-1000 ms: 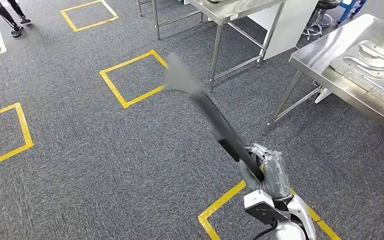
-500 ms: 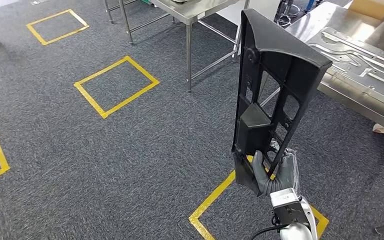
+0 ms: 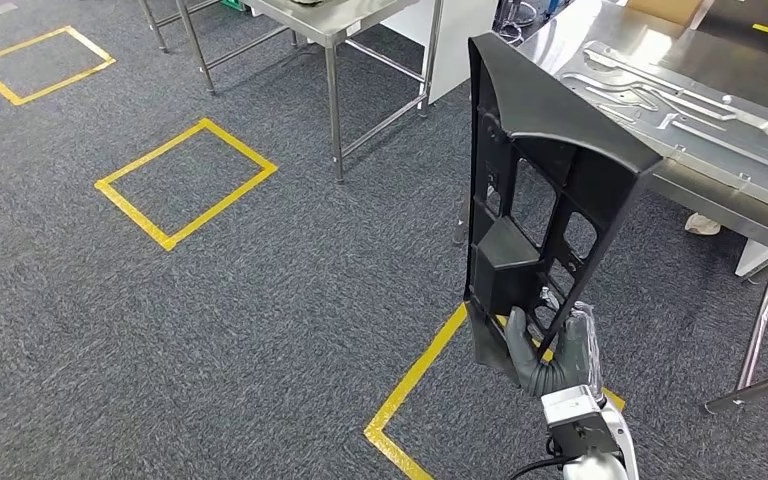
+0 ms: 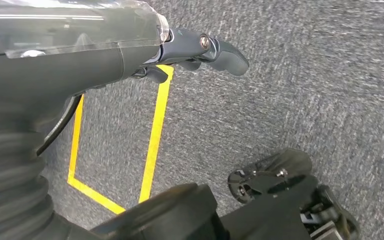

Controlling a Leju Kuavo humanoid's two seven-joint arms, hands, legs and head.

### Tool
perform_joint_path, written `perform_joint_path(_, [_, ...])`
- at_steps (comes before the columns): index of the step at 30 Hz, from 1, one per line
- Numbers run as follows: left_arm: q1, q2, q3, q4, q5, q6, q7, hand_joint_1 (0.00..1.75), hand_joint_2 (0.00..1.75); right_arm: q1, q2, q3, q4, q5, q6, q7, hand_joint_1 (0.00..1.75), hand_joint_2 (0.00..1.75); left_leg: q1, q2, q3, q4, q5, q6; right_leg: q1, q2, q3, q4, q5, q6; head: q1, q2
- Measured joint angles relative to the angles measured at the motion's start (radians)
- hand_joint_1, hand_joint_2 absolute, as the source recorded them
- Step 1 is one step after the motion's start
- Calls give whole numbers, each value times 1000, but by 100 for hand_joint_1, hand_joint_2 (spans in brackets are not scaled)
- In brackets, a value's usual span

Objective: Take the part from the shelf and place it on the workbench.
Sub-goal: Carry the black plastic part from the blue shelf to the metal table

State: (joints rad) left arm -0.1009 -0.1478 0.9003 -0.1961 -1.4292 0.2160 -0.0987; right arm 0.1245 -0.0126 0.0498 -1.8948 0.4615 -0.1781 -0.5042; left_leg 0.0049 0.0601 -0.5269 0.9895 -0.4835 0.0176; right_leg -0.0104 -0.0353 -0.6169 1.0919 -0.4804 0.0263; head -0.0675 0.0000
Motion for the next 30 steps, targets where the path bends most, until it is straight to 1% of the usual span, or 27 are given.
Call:
perform_joint_path(1, [-1, 0, 0, 0, 0, 0, 0, 0, 175, -1, -3, 2, -4, -1, 0, -1, 175, 175, -3, 6, 2, 1, -3, -4, 3, -15, 27, -53, 16, -6, 0, 0])
perform_joint_path(2, [-3, 0, -1, 0, 0, 0, 0, 0, 175, -2, -6, 4, -8, -2, -1, -2, 175, 175, -5, 12, 3, 2, -5, -9, 7, -25, 40, -82, 20, -11, 0, 0])
perform_joint_path(3, [-4, 0, -1, 0, 0, 0, 1, 0, 175, -2, -8, 6, -10, -2, -1, -2, 175, 175, -7, 19, 4, 1, -7, -13, 11, -22, 39, -86, 18, -16, 0, 0])
perform_joint_path(5, [-8, 0, -1, 0, 1, 0, 1, 0, 175, -2, -12, 7, -15, -5, 0, -2, 175, 175, -6, 29, 8, 2, -12, -23, 7, -3, 38, -90, 21, -26, 0, 0])
perform_joint_path(6, [-9, 0, -1, 0, 2, 1, 1, 0, 175, -3, -14, 9, -17, -8, 0, -3, 175, 175, -5, 19, 5, 16, -24, -29, 4, 6, 39, -93, 24, -32, 0, 0])
perform_joint_path(7, [-9, 0, -1, 0, 4, 2, 1, 0, 175, -6, -15, 12, -19, -11, 2, -3, 175, 175, -3, 2, -8, 49, -46, -34, 0, 15, 41, -96, 26, -37, 0, 0])
perform_joint_path(8, [-8, 0, 0, 0, 7, 2, 1, 0, 175, -9, -16, 17, -20, -14, 4, -4, 175, 175, 0, -20, -32, 105, -78, -38, -2, 24, 41, -97, 28, -41, 0, 0])
perform_joint_path(9, [-6, -1, 0, 0, 12, 3, 1, 0, 175, -14, -16, 22, -20, -17, 7, -4, 175, 175, 1, -37, -65, 176, -113, -41, -2, 33, 40, -97, 28, -44, 0, 0])
perform_joint_path(10, [-4, -1, 1, 0, 16, 3, 0, 0, 175, -17, -16, 29, -20, -18, 11, -4, 175, 175, 1, -46, -99, 246, -140, -44, -1, 44, 40, -96, 28, -45, 0, 0])
perform_joint_path(11, [-2, 0, 2, 0, 19, 2, 0, 0, 175, -19, -16, 36, -20, -18, 15, -4, 175, 175, 2, -49, -122, 292, -152, -45, -1, 54, 40, -96, 28, -45, 0, 0])
perform_joint_path(12, [-2, 0, 3, 0, 21, 1, 3, 0, 175, -21, -16, 45, -20, -17, 17, -4, 175, 175, 2, -51, -127, 298, -140, -45, -1, 65, 40, -95, 28, -45, 0, 0])
perform_joint_path(13, [0, 1, 4, 0, 22, -2, 7, 0, 175, -22, -16, 55, -20, -15, 19, -3, 175, 175, 2, -53, -113, 262, -109, -43, -1, 76, 42, -94, 27, -44, 0, 0])
perform_joint_path(14, [1, 3, 5, 0, 23, -5, 12, 0, 175, -23, -16, 65, -20, -12, 19, -3, 175, 175, 2, -60, -83, 193, -66, -40, -1, 88, 44, -92, 27, -42, 0, 0])
perform_joint_path(15, [4, 4, 7, 0, 25, -7, 17, 0, 175, -24, -16, 74, -20, -9, 19, -3, 175, 175, 3, -77, -51, 119, -32, -35, 0, 98, 45, -91, 26, -40, 0, 0])
perform_joint_path(16, [6, 6, 9, 0, 27, -9, 20, 0, 175, -25, -16, 83, -20, -7, 19, -3, 175, 175, 4, -93, -27, 60, -10, -31, 0, 108, 43, -89, 26, -35, 0, 0])
perform_joint_path(17, [8, 6, 11, 0, 30, -8, 19, 0, 175, -27, -16, 93, -20, -4, 18, -4, 175, 175, 4, -106, -13, 24, -1, -28, 0, 117, 39, -87, 27, -30, 0, 0])
perform_joint_path(18, [8, 6, 13, 0, 33, -7, 16, 0, 175, -28, -16, 102, -20, -2, 18, -4, 175, 175, 3, -112, -10, 14, -3, -24, -1, 124, 34, -87, 29, -24, 0, 0])
perform_joint_path(20, [6, 4, 15, 0, 36, 0, 1, 0, 175, -31, -17, 115, -20, -3, 17, -7, 175, 175, 4, -100, -11, 9, 2, -13, -3, 134, 29, -88, 33, -11, 0, 0])
perform_joint_path(21, [5, 2, 16, 0, 36, 3, -8, 0, 175, -32, -18, 118, -20, -7, 16, -9, 175, 175, 5, -92, -10, 6, 6, -5, -2, 123, 24, -80, 26, -5, 0, 0])
perform_joint_path(22, [4, 0, 16, 0, 35, 7, -17, 0, 175, -34, -20, 121, -20, -13, 15, -12, 175, 175, 6, -83, -10, 2, 9, 2, -2, 104, 13, -56, 10, 0, 0, 0])
perform_joint_path(24, [3, -4, 16, 0, 33, 14, -37, 0, 175, -37, -26, 123, -20, -28, 13, -17, 175, 175, 5, -62, -11, -2, 12, 11, -2, 59, -40, 57, -52, 8, 0, 0])
perform_joint_path(25, [1, -5, 16, 0, 32, 18, -47, 0, 175, -38, -29, 124, -19, -34, 12, -18, 175, 175, 3, -52, -12, -2, 11, 13, -4, 49, -74, 127, -83, 12, 0, 0])
perform_joint_path(26, [-2, -7, 16, 0, 30, 22, -55, 0, 175, -38, -34, 124, -17, -39, 11, -19, 175, 175, 1, -42, -13, -1, 11, 14, -5, 45, -101, 183, -101, 15, 0, 0])
perform_joint_path(27, [-6, -10, 15, 0, 28, 24, -59, 0, 175, -38, -38, 124, -16, -42, 11, -20, 175, 175, 0, -32, -14, -1, 11, 14, -6, 43, -110, 203, -99, 17, 0, 0])
perform_joint_path(28, [-11, -14, 15, 0, 26, 24, -60, 0, 175, -39, -43, 124, -15, -46, 12, -20, 175, 175, -1, -23, -13, -1, 10, 13, -6, 40, -99, 184, -79, 17, 0, 0])
perform_joint_path(29, [-16, -17, 14, 0, 23, 23, -59, 0, 175, -42, -49, 124, -15, -51, 16, -18, 175, 175, -2, -13, -11, 0, 9, 12, -5, 32, -67, 124, -46, 15, 0, 0])
perform_joint_path(30, [-20, -21, 14, 0, 21, 21, -55, 0, 175, -46, -55, 124, -15, -57, 20, -16, 175, 175, -3, -5, -9, 0, 8, 10, -3, 14, -25, 45, -13, 10, 0, 0])
